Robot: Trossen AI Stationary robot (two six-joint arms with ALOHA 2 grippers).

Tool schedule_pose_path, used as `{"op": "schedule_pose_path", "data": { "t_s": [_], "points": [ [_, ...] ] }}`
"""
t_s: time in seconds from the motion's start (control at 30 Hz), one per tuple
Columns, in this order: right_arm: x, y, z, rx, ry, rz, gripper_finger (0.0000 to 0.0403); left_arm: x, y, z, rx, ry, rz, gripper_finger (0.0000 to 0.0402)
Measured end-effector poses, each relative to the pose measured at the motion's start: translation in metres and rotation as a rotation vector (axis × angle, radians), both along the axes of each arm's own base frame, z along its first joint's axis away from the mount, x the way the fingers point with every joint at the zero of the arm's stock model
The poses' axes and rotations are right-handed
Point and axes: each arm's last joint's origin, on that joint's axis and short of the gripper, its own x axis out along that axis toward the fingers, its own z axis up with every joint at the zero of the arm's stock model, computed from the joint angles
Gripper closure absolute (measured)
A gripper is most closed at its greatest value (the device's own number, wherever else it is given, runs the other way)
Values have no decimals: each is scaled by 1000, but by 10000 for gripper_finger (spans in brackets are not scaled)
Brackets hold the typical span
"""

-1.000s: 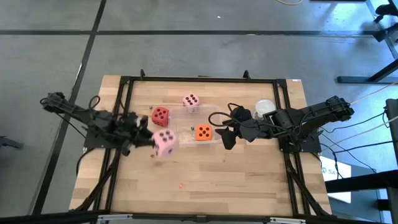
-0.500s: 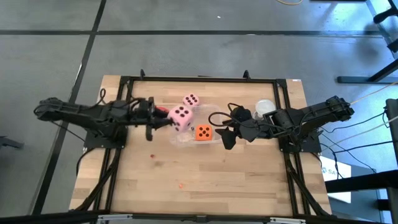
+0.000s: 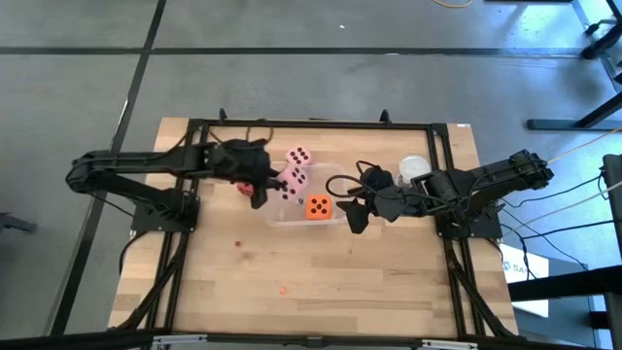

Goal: Pick & Place Dice
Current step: Put the bottom large pink dice into the transparent bin

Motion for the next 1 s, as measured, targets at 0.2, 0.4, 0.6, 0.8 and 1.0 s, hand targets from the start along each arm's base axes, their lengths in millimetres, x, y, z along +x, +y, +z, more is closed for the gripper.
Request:
{"op": "schedule_pose_path", "data": {
  "t_s": [0.2, 0.4, 0.6, 0.8, 1.0],
  "points": [
    [0, 0, 0, -5, 2, 3, 144, 21, -1, -6, 63, 198, -76, 340],
    [0, 0, 0, -3, 2, 4, 144, 40, -8, -12, 146, 349, -154, 343],
    [0, 0, 0, 1, 1, 4, 144, 58, -17, -24, 189, 431, -229, 345],
    [0, 0, 0, 3, 0, 2, 144, 69, -27, -42, 240, 527, -255, 346],
    [0, 0, 0, 8, 2, 8, 144, 76, -34, -54, 249, 577, -280, 349]
  ]
}}
